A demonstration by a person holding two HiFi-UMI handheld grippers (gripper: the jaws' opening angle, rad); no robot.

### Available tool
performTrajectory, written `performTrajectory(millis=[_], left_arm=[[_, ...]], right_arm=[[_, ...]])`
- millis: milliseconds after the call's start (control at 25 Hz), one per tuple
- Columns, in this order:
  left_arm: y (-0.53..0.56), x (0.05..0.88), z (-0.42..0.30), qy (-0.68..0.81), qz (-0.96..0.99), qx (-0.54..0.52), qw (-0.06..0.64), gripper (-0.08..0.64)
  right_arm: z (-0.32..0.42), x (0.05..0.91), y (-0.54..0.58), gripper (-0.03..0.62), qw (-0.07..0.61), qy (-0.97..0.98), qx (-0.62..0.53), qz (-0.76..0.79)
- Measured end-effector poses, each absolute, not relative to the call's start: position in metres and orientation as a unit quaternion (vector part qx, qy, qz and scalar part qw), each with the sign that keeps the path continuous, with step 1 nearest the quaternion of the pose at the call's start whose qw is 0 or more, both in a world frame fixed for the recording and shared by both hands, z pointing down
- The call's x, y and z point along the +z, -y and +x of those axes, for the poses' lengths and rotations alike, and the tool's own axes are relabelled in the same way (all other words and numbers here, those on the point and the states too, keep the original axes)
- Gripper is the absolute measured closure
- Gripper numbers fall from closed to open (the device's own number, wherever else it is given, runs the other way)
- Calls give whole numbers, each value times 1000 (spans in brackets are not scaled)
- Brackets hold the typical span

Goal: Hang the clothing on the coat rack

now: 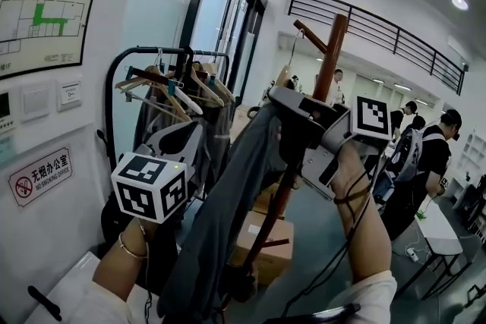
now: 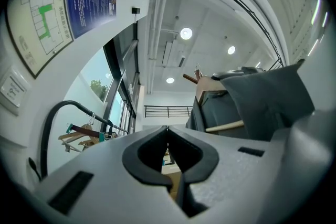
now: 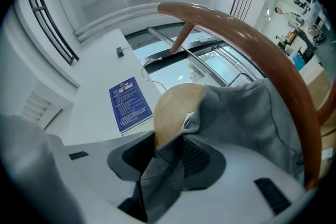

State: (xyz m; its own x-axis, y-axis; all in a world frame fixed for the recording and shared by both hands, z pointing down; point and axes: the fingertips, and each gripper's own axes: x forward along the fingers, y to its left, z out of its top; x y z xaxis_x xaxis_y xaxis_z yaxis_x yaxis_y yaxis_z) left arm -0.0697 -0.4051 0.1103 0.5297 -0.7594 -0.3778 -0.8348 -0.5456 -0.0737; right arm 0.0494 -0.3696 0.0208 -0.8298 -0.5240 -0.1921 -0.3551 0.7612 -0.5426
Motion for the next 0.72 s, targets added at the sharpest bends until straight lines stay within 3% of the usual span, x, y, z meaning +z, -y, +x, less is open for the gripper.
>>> performTrajectory(millis=[720], left_arm=[[408, 108, -41, -467, -861, 142, 140, 552]], right_arm=[[83, -4, 388, 430, 178, -915, -262, -249]])
